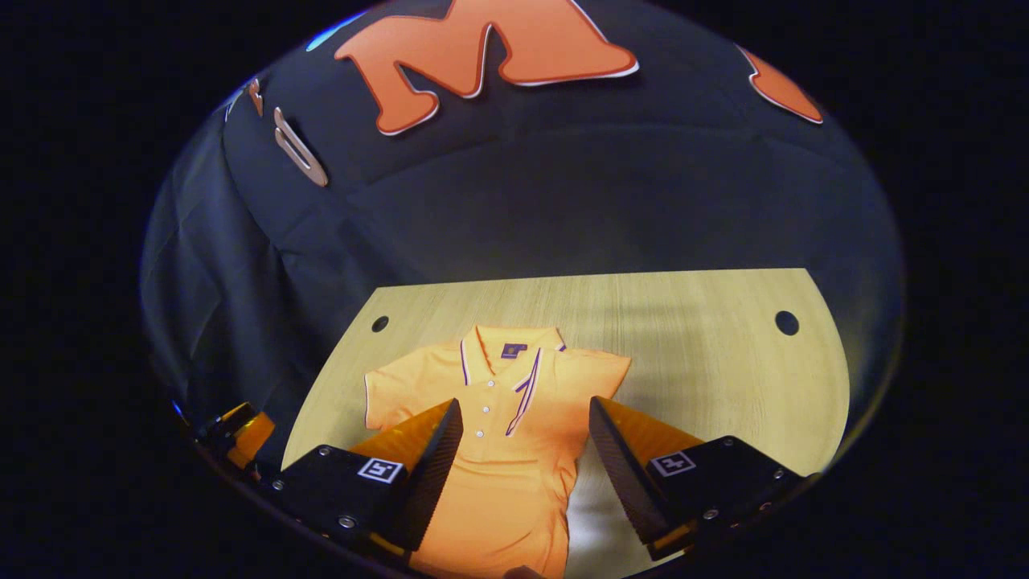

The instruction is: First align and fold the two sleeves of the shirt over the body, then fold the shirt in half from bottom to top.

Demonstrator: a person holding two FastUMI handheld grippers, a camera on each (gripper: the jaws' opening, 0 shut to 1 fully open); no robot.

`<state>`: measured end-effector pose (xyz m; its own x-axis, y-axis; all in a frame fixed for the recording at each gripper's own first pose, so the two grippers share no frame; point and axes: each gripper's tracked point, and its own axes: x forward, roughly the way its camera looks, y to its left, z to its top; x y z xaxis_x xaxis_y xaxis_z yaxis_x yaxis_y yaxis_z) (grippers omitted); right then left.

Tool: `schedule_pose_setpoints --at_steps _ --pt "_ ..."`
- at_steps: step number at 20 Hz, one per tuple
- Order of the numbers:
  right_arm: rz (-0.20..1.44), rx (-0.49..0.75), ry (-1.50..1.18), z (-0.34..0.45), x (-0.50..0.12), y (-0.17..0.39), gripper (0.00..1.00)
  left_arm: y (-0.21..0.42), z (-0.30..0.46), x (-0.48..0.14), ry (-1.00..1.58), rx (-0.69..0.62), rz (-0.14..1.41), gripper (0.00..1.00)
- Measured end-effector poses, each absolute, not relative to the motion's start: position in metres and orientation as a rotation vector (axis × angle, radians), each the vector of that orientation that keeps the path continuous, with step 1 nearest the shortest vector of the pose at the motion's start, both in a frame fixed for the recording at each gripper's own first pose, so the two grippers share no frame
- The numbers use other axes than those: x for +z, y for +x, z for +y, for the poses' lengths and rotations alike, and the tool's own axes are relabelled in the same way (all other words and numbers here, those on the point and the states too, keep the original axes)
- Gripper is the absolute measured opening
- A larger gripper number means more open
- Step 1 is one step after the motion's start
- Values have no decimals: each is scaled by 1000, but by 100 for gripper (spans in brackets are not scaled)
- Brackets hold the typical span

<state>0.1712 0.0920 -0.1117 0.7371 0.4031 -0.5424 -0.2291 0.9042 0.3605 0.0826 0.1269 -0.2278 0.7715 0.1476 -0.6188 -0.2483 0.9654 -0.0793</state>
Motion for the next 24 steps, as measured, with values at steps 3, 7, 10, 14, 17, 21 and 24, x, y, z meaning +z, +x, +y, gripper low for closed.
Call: schedule_pose_setpoints --at_steps 3,7,10,14,17,21,24 --pt "576 246 285 77 -91 148 96 110 137 -273 -236 148 790 99" --pt "484 90 271 62 -75 113 96 131 153 -349 -311 100 1056 100" --pt "470 14 275 61 -71 79 96 155 162 -385 -356 96 1203 98" --pt "487 -56 268 58 -76 38 96 183 161 -411 -389 85 1338 97" --pt "495 -89 249 54 -80 19 96 199 162 -425 -362 110 1413 94" --pt "492 -104 263 53 -83 -1 96 202 167 -445 -282 166 1501 97" --pt "508 -122 260 49 -92 -12 96 197 163 -455 -257 194 1541 96"
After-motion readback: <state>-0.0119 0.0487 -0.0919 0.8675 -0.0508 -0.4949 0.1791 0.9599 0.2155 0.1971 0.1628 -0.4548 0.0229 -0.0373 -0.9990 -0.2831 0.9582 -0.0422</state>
